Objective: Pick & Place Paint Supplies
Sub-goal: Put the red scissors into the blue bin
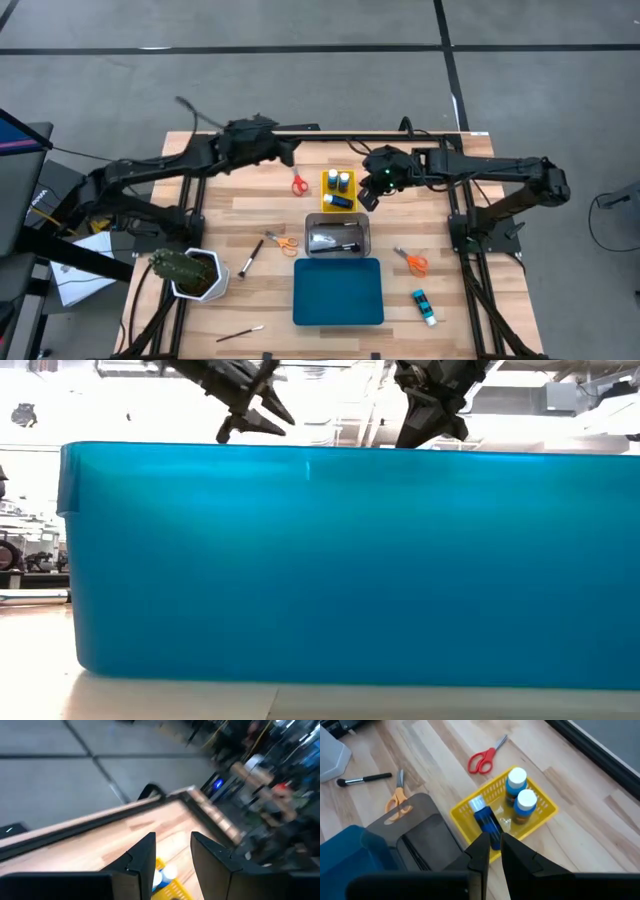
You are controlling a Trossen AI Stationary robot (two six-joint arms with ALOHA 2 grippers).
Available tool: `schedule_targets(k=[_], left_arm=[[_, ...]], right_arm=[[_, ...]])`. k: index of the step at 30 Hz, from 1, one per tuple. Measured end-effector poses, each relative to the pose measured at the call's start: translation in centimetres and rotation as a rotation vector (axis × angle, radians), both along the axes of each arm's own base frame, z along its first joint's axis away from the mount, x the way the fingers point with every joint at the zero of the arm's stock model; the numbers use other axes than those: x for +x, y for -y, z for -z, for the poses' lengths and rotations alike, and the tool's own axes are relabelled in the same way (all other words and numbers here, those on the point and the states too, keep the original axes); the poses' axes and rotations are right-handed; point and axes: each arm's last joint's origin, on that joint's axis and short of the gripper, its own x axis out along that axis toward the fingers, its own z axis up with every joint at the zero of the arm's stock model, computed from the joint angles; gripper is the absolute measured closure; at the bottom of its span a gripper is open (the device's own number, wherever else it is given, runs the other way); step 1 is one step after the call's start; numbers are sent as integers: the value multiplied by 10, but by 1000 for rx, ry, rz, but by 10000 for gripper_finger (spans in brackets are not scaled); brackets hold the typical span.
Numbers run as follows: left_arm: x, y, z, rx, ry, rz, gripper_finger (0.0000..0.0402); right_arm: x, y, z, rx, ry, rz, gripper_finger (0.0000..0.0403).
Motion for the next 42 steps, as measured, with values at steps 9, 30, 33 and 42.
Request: schedule_targets(k=[9,30,33,42], left_arm=[[28,-25,39,-298,-406,-112,285],[61,-31,146,-589,-732,-167,280],[64,-32,154,-571,-744,-181,289],[66,-34,162,-554,-768,-210,312]], right_arm=[[-14,-1,-4,-15,-47,16,359],[-14,0,-5,-46,-56,13,359],[-14,0,-5,-46,-56,13,359],[-15,0,-5,-46,-58,13,359]])
